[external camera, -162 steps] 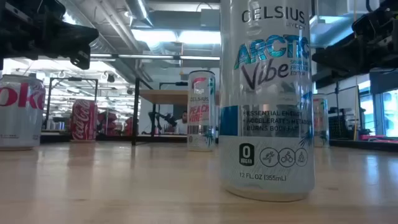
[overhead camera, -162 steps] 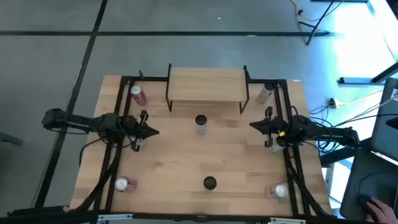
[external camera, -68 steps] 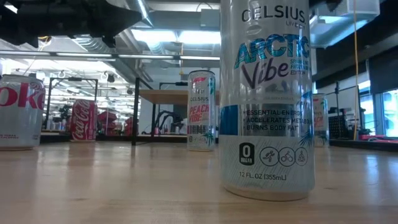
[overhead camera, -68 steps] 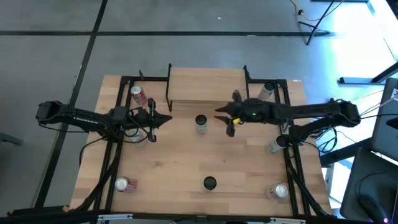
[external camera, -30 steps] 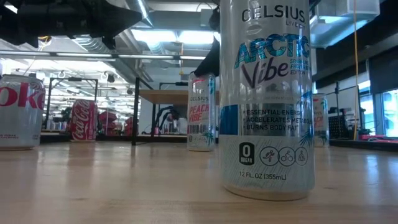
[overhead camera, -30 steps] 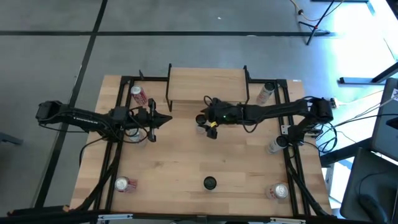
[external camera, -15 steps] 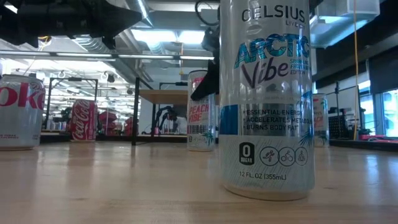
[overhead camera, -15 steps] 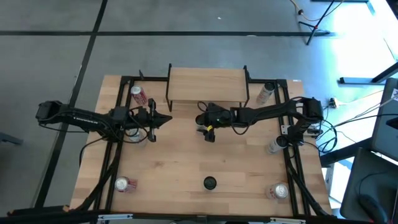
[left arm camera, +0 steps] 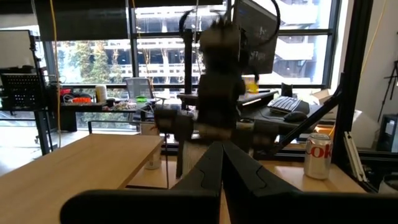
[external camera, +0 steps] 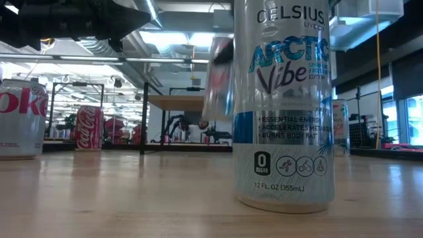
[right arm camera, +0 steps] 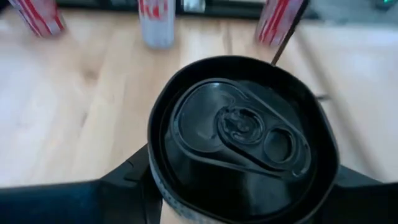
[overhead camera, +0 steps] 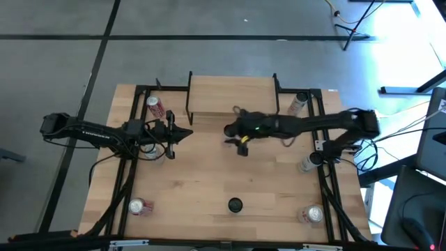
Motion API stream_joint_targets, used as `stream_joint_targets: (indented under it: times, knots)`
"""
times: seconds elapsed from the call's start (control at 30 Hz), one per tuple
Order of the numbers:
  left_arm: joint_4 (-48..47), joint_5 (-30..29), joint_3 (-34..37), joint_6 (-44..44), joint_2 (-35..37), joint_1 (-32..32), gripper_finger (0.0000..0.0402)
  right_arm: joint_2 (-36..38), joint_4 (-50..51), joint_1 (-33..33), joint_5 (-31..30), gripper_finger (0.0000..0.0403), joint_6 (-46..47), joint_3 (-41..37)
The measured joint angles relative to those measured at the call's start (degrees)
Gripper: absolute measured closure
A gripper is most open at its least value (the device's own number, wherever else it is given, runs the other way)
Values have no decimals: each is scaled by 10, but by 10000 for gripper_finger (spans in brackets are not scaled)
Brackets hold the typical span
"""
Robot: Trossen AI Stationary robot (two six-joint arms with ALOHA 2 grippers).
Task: Place canned beverage on shelf
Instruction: Put the bottom white pink soda can on the shelf
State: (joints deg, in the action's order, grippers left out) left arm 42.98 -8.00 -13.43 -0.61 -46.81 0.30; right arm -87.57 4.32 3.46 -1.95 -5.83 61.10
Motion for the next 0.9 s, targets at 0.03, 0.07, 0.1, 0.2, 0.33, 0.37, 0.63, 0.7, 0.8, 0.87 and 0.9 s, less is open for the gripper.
stream_joint_targets:
  times: [0.03, 0.07, 0.1, 0.2, 0.33, 0.37, 0.63, 0.7, 0.8, 0.87, 0.9]
  knots:
    - [-1, 0, 0, 0, 0, 0, 401, 22, 13, 3, -2, 183, 0, 0]
    - [-1, 0, 0, 0, 0, 0, 401, 44, 27, 7, -5, 183, -1, 0]
    - [0, 0, 0, 0, 0, 0, 401, 65, 47, 13, -8, 183, -1, 5]
    - [0, 0, 0, 0, 0, 0, 401, 116, 119, 35, -30, 183, -3, 39]
    - [0, 0, 0, 0, 0, 0, 401, 142, 238, 77, -45, 183, -16, 108]
    - [0, 0, 0, 0, 0, 0, 401, 142, 265, 90, -44, 183, -21, 127]
    - [-16, 1, 0, 14, 0, 0, 401, 142, 337, 235, 54, 183, -73, 193]
    - [-16, 1, 0, 14, 0, 0, 401, 142, 338, 280, 97, 183, -92, 190]
    - [-16, 2, 0, 15, 0, 0, 401, 133, 335, 338, 151, 183, -115, 184]
    - [-16, 2, 0, 15, 0, 0, 401, 120, 336, 372, 187, 183, -131, 182]
    - [-16, 2, 0, 15, 0, 0, 401, 113, 338, 387, 201, 183, -139, 182]
